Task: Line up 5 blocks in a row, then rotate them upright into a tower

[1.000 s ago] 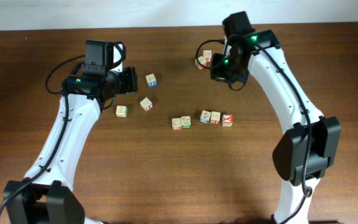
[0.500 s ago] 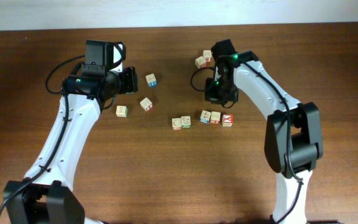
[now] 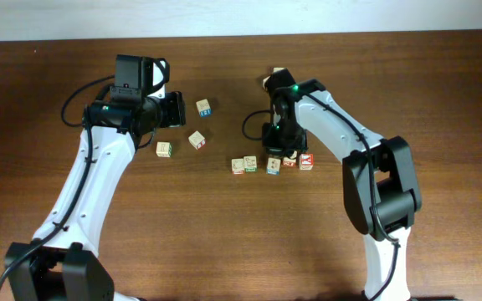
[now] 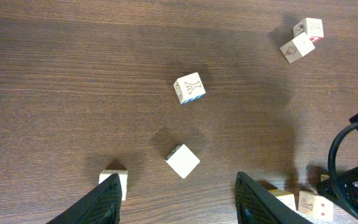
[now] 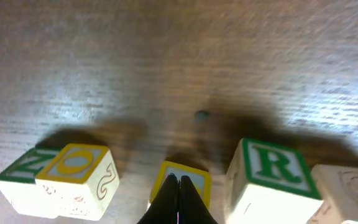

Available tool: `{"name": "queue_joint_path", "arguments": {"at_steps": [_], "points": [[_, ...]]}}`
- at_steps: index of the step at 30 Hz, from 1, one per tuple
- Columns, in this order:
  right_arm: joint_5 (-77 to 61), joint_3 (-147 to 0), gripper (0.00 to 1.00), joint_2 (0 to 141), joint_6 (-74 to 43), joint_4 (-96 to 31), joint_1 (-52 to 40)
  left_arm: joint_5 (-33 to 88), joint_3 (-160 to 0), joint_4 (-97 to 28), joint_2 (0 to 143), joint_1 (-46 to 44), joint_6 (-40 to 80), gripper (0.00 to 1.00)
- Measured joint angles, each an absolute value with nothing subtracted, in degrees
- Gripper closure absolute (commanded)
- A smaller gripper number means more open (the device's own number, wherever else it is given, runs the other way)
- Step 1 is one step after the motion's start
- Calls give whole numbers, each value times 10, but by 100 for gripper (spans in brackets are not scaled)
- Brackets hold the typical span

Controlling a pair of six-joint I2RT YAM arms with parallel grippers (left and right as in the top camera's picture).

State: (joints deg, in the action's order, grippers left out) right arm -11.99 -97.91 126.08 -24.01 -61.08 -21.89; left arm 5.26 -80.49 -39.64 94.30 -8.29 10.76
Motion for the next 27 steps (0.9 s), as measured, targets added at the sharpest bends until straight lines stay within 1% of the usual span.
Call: {"name": "queue_joint_path", "arguments": {"at_steps": [7, 12, 16, 21, 27], "points": [[-130, -984, 96, 1261, -240, -622, -221, 53, -805, -396, 943, -83, 108, 43], [-132, -1027, 96, 1257, -238, -676, -188, 53, -805, -396, 943, -83, 108, 43], [-132, -1032, 96, 1243, -235, -728, -170, 53, -805, -396, 943, -83, 108, 43], [-132, -1014, 96, 1237, -234, -730, -197, 53, -805, -396, 943, -83, 108, 43], [-132, -964, 96, 1237, -254, -700, -228, 53, -805, -396, 943, -83, 108, 43]]}}
